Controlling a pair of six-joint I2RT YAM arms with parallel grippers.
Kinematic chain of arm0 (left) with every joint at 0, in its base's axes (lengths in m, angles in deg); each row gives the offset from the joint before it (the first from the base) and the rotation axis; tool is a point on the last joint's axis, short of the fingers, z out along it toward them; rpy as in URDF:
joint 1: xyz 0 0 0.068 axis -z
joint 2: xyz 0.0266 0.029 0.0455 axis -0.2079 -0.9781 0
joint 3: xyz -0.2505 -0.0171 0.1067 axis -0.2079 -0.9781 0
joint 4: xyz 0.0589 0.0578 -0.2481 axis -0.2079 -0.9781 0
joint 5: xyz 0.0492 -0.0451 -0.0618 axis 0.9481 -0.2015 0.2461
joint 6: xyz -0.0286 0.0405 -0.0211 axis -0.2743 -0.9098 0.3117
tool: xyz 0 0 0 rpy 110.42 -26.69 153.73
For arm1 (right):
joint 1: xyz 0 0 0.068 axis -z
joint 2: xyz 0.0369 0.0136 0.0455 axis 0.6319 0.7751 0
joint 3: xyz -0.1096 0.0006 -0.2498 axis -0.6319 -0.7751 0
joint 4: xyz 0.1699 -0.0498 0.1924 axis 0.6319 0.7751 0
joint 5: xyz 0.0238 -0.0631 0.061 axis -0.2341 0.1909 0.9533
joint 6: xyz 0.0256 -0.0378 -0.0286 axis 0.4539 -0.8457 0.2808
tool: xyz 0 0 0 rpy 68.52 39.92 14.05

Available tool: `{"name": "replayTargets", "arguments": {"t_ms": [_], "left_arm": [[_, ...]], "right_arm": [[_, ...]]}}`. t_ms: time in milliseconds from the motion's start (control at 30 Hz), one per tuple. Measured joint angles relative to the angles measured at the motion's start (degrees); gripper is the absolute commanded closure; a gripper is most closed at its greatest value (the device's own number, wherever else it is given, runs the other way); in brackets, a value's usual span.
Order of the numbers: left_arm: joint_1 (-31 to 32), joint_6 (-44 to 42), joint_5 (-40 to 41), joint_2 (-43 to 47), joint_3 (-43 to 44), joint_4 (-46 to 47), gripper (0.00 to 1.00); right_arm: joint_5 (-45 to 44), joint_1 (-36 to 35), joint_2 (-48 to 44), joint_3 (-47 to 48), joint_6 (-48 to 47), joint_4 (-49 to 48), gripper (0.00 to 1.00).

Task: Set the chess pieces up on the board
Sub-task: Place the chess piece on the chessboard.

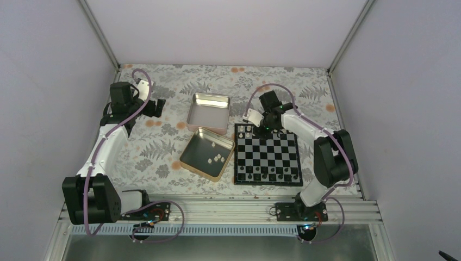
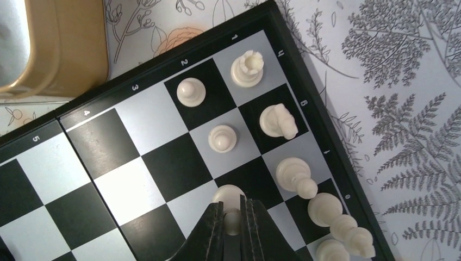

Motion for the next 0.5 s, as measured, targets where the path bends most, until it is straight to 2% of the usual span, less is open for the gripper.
{"name": "replayTargets", "arguments": {"t_ms": [500], "left_arm": [[0.0, 0.0, 0.0, 0.0, 0.0, 0.0, 0.0]], "right_arm": [[-0.3, 0.6, 3.8, -0.7, -0.2, -0.1, 0.93]]}}
